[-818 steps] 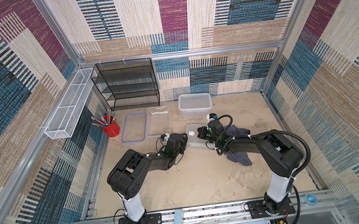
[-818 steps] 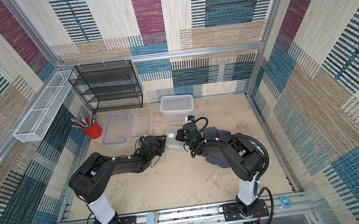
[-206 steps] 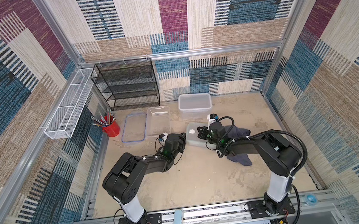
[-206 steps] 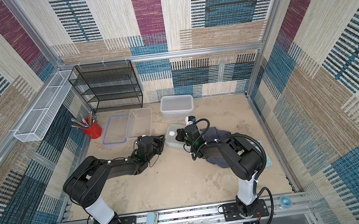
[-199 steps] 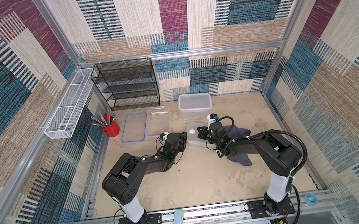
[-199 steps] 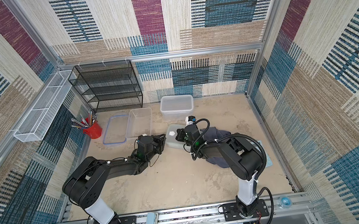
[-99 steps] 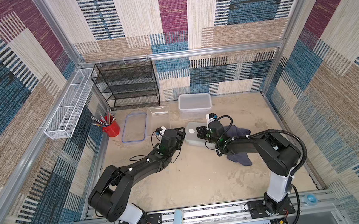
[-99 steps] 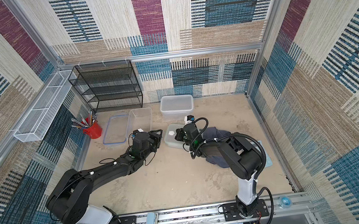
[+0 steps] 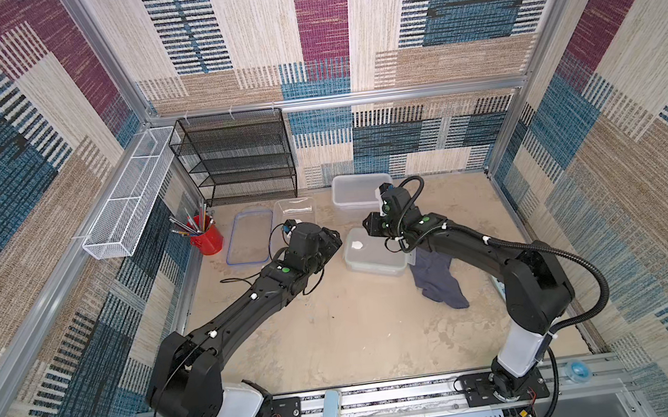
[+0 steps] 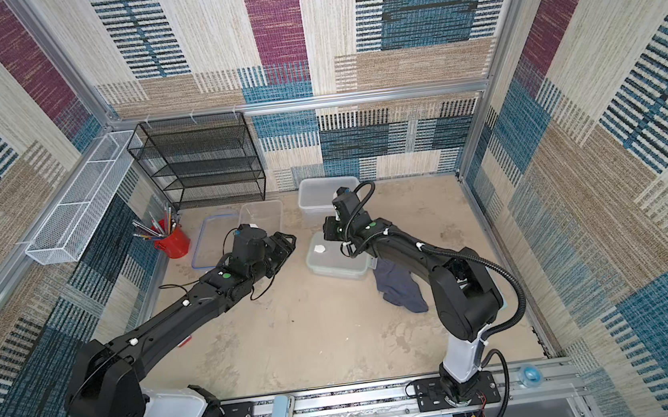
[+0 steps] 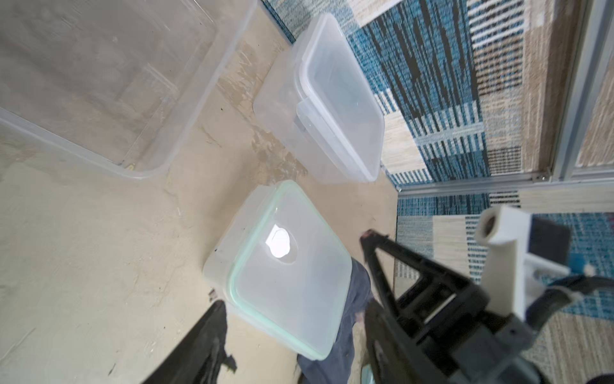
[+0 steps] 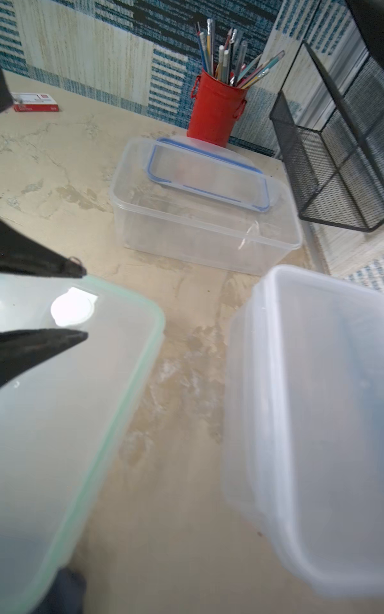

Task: Wipe the insides of the lunch boxes
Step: Adjust the lunch box at the center of the board.

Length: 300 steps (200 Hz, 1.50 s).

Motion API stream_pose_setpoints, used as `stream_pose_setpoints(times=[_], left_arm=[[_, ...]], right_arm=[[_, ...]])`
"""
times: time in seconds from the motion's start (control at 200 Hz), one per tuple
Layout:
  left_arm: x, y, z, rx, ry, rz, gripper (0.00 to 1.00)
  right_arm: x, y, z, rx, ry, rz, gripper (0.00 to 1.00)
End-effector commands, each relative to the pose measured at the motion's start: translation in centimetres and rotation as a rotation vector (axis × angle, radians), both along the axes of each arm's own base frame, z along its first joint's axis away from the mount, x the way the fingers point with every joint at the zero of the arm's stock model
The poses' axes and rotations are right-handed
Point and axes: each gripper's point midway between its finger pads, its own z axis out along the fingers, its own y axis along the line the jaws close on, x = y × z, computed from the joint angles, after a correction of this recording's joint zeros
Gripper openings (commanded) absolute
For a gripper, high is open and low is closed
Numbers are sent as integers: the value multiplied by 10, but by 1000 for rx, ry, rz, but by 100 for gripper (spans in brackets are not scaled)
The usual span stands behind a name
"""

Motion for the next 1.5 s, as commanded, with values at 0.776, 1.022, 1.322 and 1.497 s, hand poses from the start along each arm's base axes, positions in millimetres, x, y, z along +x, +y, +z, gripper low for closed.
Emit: stream_pose_setpoints(times=[0.776, 1.022, 1.322, 1.497], left_arm=[[-17, -61, -103, -21, 332, -358, 77], [1, -56, -115, 32, 354, -364, 76], [27, -50, -109, 113, 320, -373, 76], [34, -45, -109, 158, 322, -378, 76]], right_arm=[[-4, -33, -73, -40, 158, 146, 95], [-42, -23, -56, 125, 161, 176, 91], [-80, -9, -54, 231, 179, 183, 90], [-91, -2, -57, 258, 192, 177, 90]])
